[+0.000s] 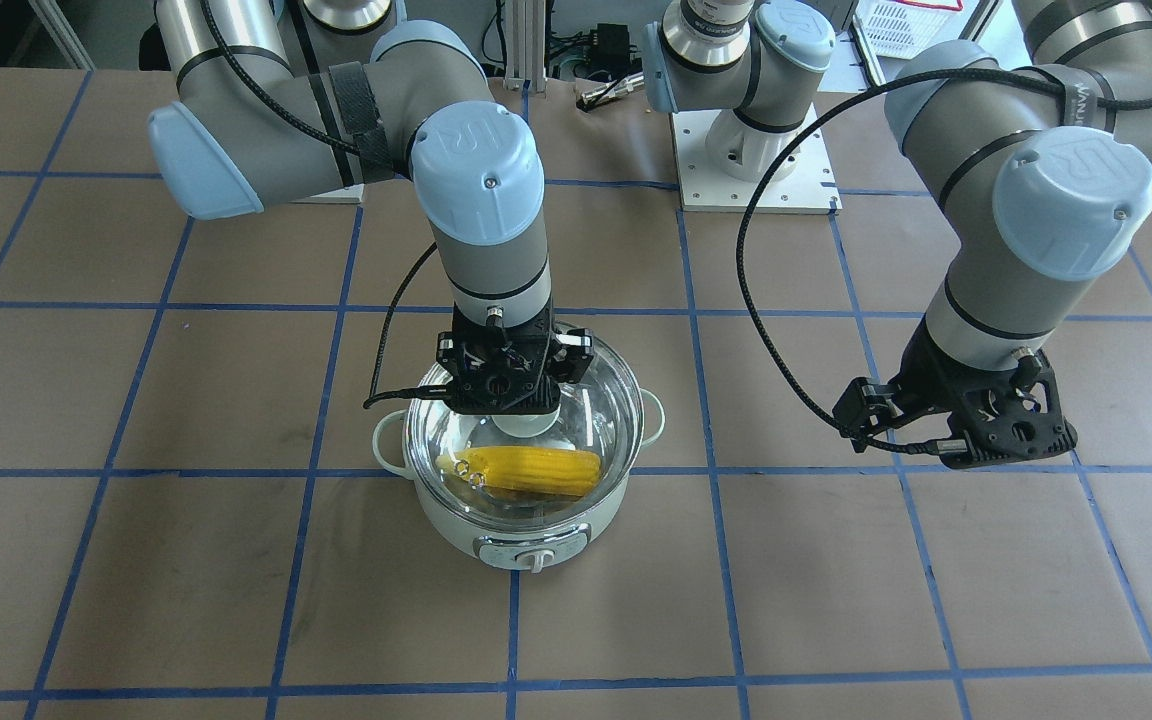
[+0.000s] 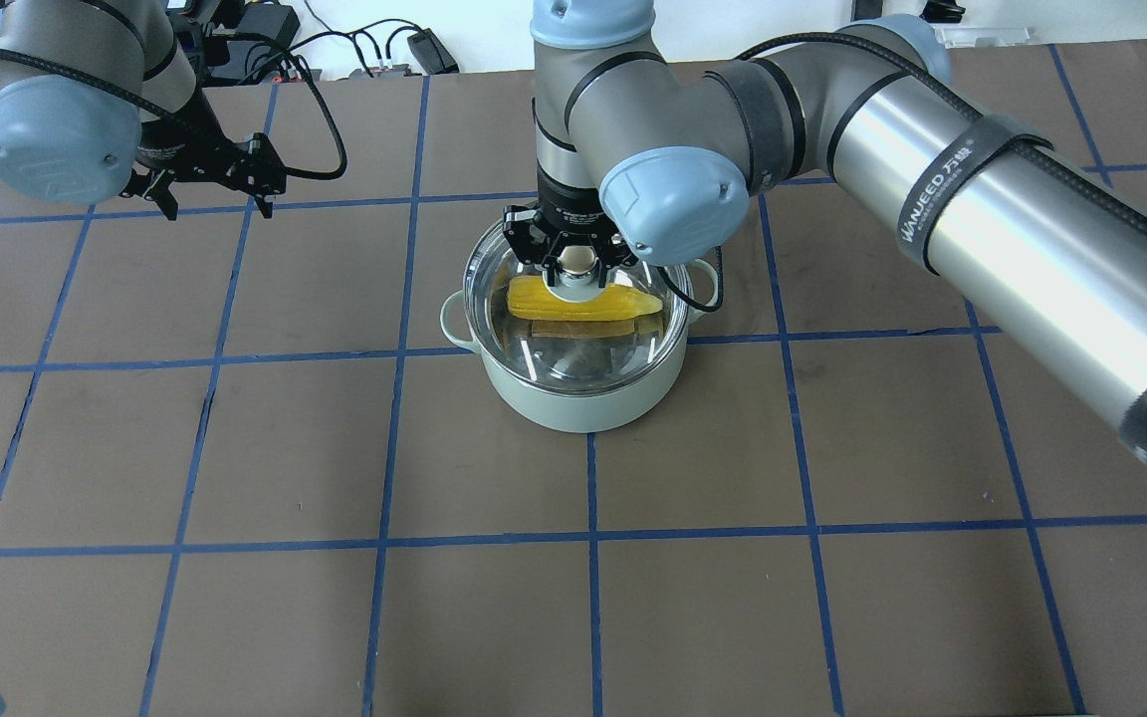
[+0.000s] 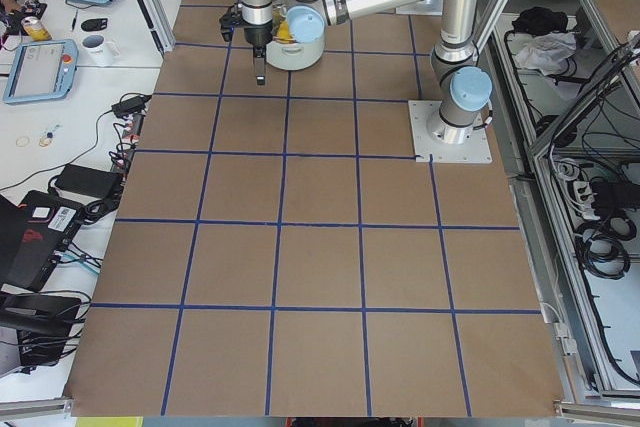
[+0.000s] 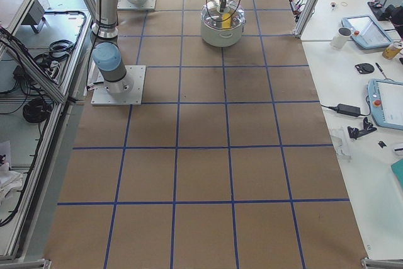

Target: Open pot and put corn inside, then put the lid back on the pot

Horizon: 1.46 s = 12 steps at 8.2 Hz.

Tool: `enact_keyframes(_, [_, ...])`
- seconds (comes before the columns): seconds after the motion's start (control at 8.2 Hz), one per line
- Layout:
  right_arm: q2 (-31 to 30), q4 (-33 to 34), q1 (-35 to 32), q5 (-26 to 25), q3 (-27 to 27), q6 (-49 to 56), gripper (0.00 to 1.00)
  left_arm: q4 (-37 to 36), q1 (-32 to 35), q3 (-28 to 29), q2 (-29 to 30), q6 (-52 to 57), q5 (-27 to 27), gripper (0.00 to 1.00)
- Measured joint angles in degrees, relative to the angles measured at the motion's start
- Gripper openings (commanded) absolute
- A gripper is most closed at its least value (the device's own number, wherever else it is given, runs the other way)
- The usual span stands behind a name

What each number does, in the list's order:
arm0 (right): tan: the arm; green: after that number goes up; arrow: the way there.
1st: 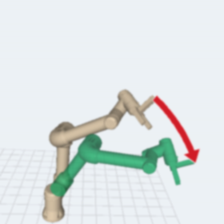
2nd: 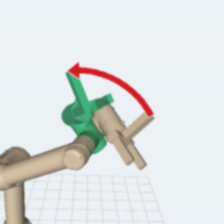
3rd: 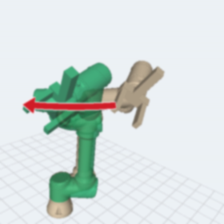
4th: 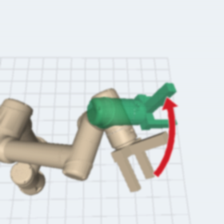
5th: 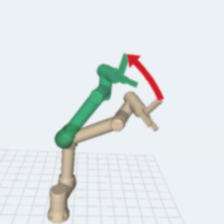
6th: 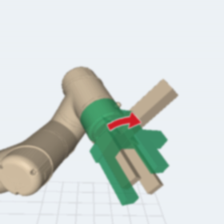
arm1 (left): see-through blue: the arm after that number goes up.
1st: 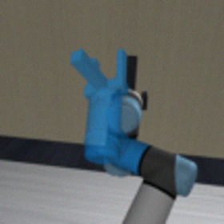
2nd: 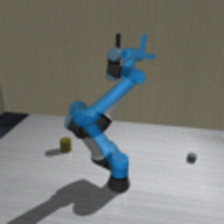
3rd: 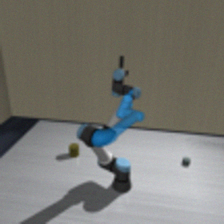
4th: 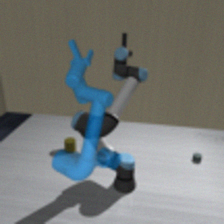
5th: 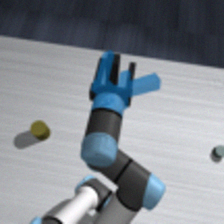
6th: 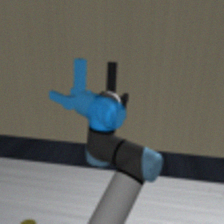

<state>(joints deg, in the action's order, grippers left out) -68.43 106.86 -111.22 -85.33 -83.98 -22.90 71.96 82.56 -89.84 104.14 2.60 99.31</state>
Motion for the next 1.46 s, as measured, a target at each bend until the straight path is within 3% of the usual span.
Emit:
enact_keyframes(0.24, [0.0,0.01,0.21,-0.63,-0.1,0.32,0.0,0.4,0.03,0.2,-0.48,-0.93,3.35,1.0])
enact_keyframes(0.85, [0.12,-0.08,0.38,-0.07,-0.22,-0.65,0.02,0.63,0.09,0.48,-1.52,-8.59,3.27,1.0])
enact_keyframes(0.98, [0.13,-0.08,0.38,-0.04,-0.22,-0.66,0.17,0.64,0.16,0.56,-1.66,-8.93,2.25,1.0])
enact_keyframes(1.22, [0.13,0.09,0.39,-0.24,-0.22,-0.53,0.35,0.68,0.27,0.45,-1.96,-8.75,1.12,1.0])
enact_keyframes(1.34, [0.13,0.3,0.38,-0.4,-0.22,-0.5,0.57,0.77,0.34,0.35,-2.29,-8.05,1.23,1.0])
enact_keyframes(1.46, [0.14,0.43,0.39,-0.46,-0.22,-0.56,0.71,0.79,0.37,0.19,-3.1,-6.52,1.27,1.0])
